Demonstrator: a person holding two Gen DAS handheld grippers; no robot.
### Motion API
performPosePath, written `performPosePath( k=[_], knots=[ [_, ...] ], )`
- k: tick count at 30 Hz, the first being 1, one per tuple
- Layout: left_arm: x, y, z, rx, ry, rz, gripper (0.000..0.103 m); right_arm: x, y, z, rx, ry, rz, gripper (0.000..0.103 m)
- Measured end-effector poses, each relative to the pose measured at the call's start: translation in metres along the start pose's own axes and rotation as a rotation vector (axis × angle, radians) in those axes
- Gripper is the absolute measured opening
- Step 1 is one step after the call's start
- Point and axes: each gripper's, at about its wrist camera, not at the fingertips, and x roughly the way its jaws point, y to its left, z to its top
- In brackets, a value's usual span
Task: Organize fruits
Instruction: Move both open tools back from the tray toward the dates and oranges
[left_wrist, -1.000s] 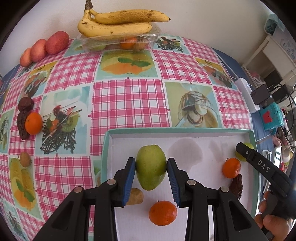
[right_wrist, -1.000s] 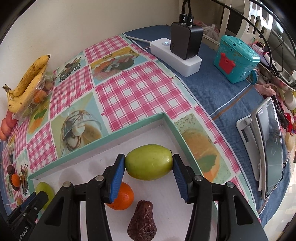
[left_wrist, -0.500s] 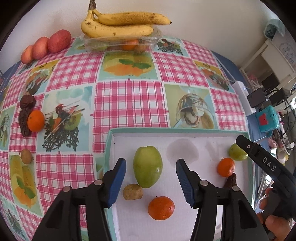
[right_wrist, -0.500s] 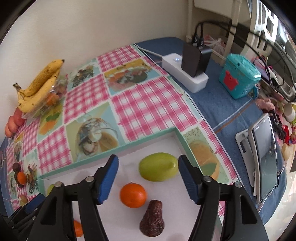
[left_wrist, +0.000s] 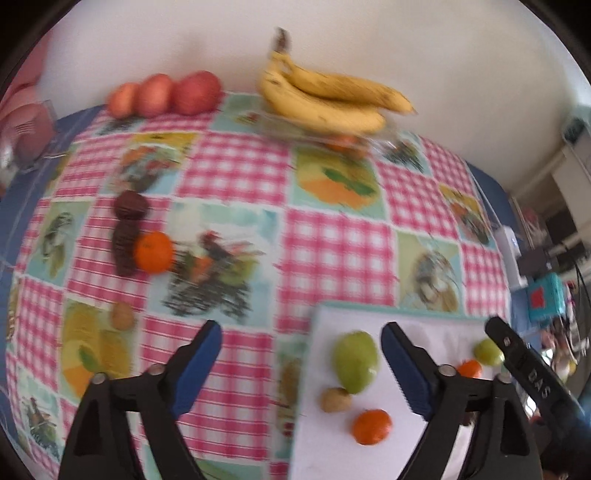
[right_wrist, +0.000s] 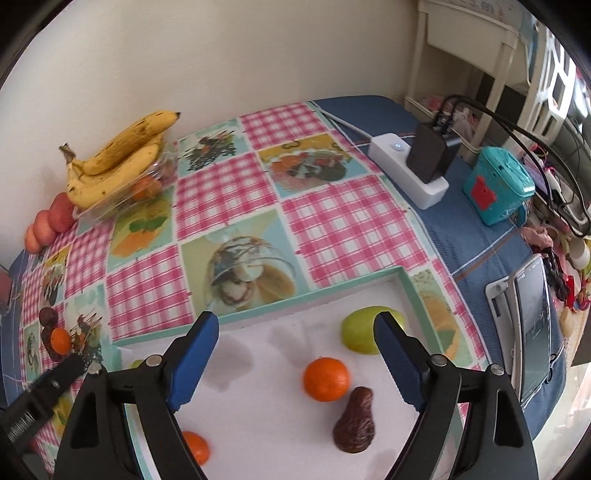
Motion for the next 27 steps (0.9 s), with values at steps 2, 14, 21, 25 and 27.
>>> performPosePath(
  k=[2, 14, 21, 25, 27],
  knots=[
    [-0.003, 0.014, 0.006, -0.023, -0.019, 0.018, 0.098, -0.002, 0.01, 0.0, -0.018, -0.004, 0.006, 0.087],
    [-0.035, 0.103, 0.03, -0.131, -0.125, 0.201, 0.103, -0.014, 0.08, -0.008, -0.118, -0.047, 0.082, 0.092],
    [-0.052, 0.146, 0.037, -0.2, -0.179, 0.251, 0.103, -0.018, 0.122, -0.014, -0.171, -0.09, 0.134, 0.092],
    [-0.054, 0.165, 0.04, -0.222, -0.196, 0.274, 0.103, -0.019, 0.145, -0.017, -0.204, -0.092, 0.166, 0.092],
    [-0.056, 0.176, 0.042, -0.258, -0.21, 0.282, 0.103, -0.017, 0.156, -0.018, -0.225, -0.091, 0.165, 0.092]
  ],
)
